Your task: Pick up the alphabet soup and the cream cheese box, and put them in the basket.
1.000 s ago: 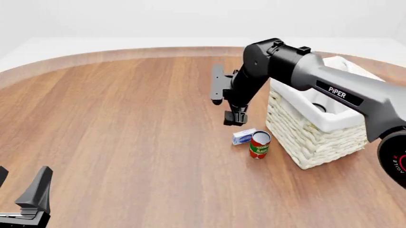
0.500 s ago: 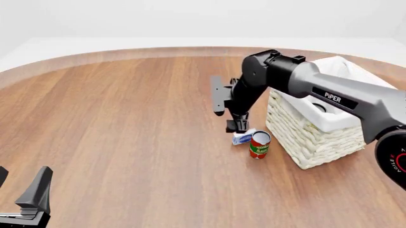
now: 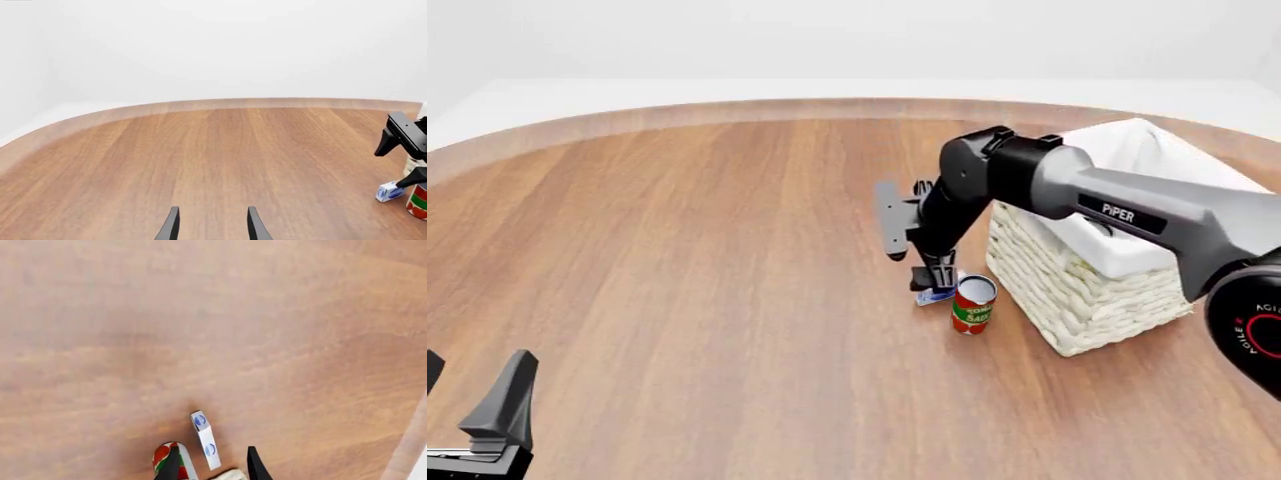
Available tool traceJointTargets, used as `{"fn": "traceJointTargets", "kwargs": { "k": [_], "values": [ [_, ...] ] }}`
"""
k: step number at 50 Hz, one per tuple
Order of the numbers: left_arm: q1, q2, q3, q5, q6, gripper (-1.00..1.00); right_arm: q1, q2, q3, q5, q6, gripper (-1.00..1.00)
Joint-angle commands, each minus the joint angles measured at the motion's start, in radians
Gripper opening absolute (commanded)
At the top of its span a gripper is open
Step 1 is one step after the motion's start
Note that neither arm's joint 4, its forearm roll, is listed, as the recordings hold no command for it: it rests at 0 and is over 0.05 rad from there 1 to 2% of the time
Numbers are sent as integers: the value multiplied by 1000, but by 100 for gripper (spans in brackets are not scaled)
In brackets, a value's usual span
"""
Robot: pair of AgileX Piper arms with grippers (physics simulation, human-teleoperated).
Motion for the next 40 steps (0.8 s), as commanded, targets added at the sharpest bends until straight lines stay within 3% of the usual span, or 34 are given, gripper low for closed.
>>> {"fn": "traceJointTargets", "kwargs": {
  "k": [1,4,15,40],
  "values": [
    [1,1,0,0,-16,100,-4,21,14,-28,-14,100],
    [-1,0,0,0,9,100,-4,24,21,-33,-17,100],
    [0,0,0,0,-6,100,5,54,-13,-34,-10,100],
    [0,1,0,0,-7,100,-15,83,27,-82,-62,100]
  ]
}}
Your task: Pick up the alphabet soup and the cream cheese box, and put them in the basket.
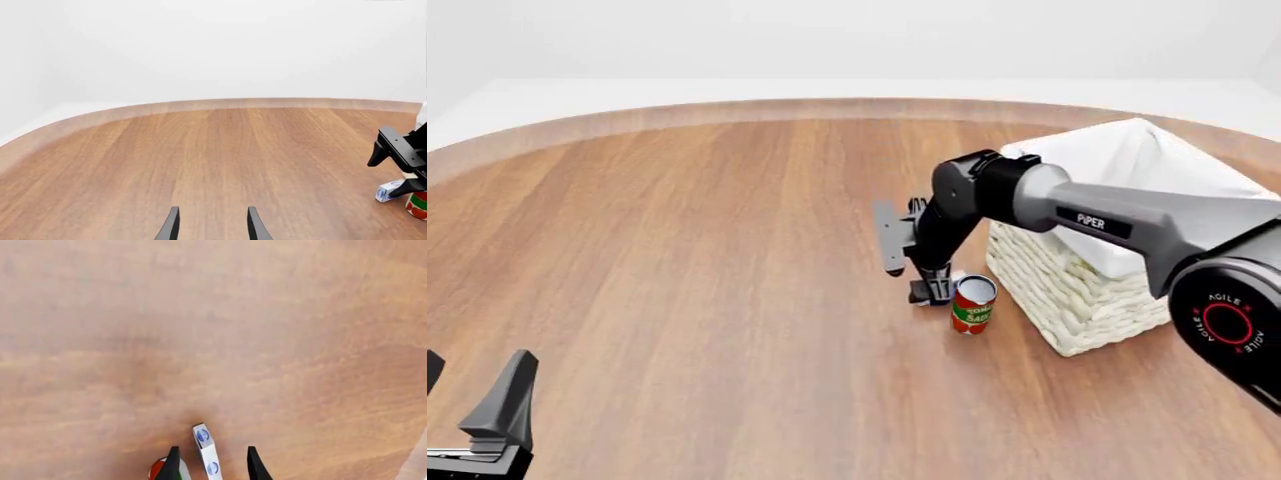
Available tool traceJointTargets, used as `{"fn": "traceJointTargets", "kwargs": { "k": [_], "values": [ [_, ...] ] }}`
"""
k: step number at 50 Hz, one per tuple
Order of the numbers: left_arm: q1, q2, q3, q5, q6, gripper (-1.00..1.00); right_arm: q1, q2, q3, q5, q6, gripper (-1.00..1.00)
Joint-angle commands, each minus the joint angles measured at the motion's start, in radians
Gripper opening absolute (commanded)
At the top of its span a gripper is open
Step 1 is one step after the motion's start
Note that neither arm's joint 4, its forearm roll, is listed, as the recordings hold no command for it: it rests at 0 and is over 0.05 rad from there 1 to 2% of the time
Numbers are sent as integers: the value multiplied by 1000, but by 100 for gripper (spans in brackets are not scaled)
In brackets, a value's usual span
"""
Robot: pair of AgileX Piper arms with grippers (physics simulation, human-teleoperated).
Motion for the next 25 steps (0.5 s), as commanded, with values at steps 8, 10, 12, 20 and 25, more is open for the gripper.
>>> {"fn": "traceJointTargets", "kwargs": {
  "k": [8,10,12,20,25],
  "values": [
    [0,0,0,0,2,100,-14,27,8,-22,-25,100],
    [0,0,0,0,2,100,-12,32,4,-25,-24,100],
    [1,1,0,0,-5,100,-11,33,4,-25,-21,100],
    [0,0,0,0,-2,100,-17,40,14,-39,-28,100],
    [0,1,0,0,-3,100,-21,44,18,-45,-36,100]
  ]
}}
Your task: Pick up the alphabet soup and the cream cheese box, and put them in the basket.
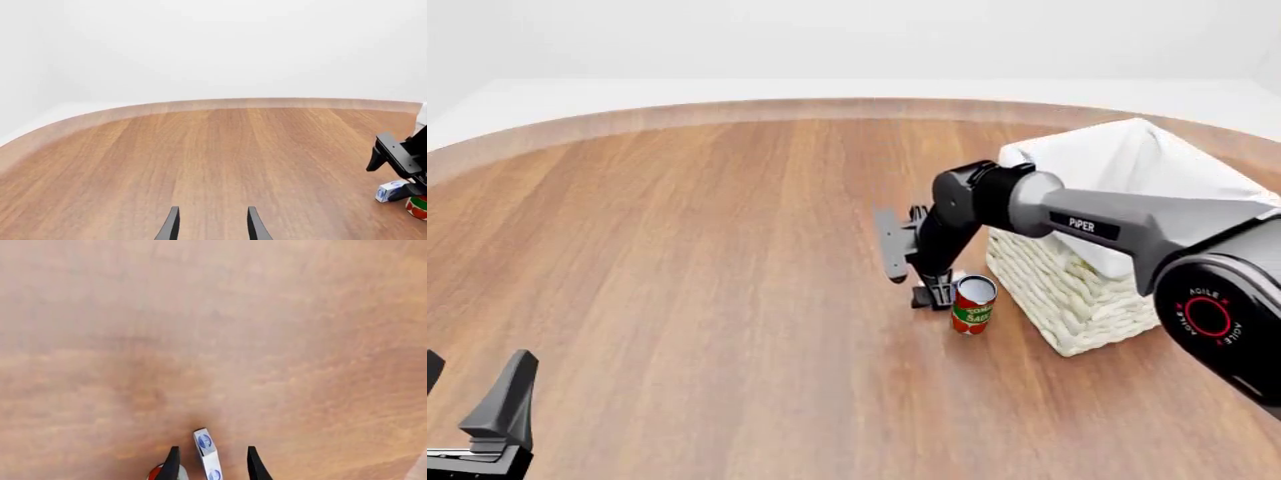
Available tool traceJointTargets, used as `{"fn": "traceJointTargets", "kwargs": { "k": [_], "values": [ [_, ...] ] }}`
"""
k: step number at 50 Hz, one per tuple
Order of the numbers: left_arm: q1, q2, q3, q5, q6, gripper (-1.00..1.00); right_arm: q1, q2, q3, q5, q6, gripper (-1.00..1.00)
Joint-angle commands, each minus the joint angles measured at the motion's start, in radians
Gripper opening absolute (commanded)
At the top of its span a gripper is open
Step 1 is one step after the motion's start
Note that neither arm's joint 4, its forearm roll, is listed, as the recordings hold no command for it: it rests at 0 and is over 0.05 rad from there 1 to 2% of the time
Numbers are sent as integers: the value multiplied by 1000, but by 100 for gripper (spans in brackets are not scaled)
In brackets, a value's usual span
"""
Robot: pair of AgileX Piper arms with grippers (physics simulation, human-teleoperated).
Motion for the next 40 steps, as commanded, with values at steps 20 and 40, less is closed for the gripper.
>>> {"fn": "traceJointTargets", "kwargs": {
  "k": [20,40],
  "values": [
    [0,1,0,-1,0,100,-9,33,4,-24,-15,100],
    [0,1,0,-2,-1,100,-7,43,9,-35,-18,100]
  ]
}}
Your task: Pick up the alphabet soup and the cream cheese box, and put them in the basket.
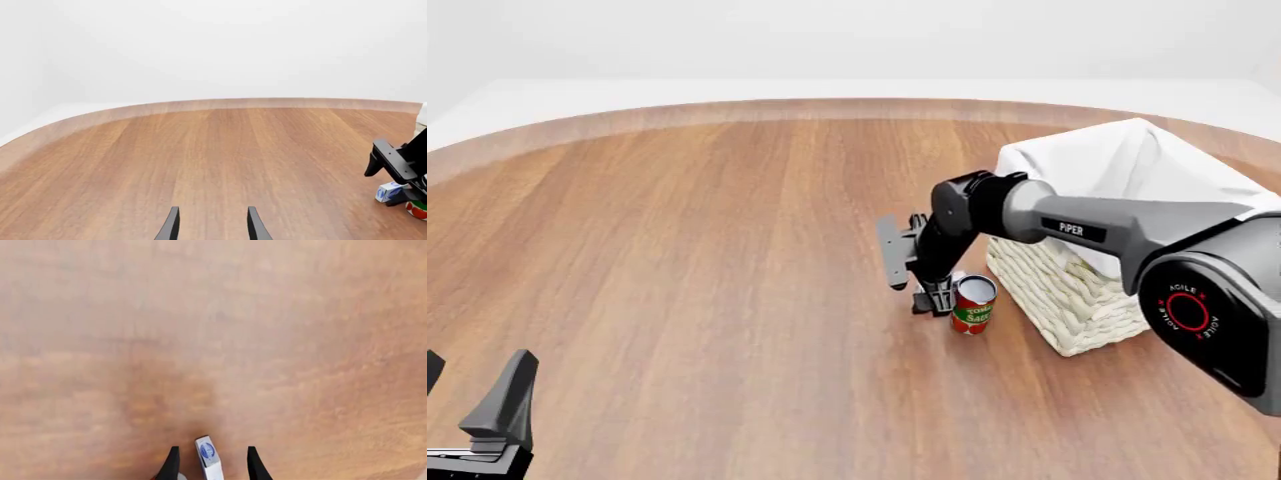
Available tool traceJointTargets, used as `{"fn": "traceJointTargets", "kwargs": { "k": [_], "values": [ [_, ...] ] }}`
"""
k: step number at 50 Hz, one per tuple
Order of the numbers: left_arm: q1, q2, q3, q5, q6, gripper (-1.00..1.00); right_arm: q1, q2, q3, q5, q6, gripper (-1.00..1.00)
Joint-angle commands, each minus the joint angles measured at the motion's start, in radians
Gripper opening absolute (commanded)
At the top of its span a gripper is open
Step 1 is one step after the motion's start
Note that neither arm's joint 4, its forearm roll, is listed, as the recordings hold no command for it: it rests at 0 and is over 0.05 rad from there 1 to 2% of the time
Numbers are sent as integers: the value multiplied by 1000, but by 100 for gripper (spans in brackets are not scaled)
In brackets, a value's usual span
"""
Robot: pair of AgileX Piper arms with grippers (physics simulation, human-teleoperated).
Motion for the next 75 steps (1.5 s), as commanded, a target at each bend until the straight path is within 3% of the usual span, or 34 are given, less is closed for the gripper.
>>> {"fn": "traceJointTargets", "kwargs": {
  "k": [1,75],
  "values": [
    [0,0,0,0,0,100,1,5,6,-8,-3,100],
    [0,-1,0,1,1,100,-15,49,-2,-20,-16,100]
  ]
}}
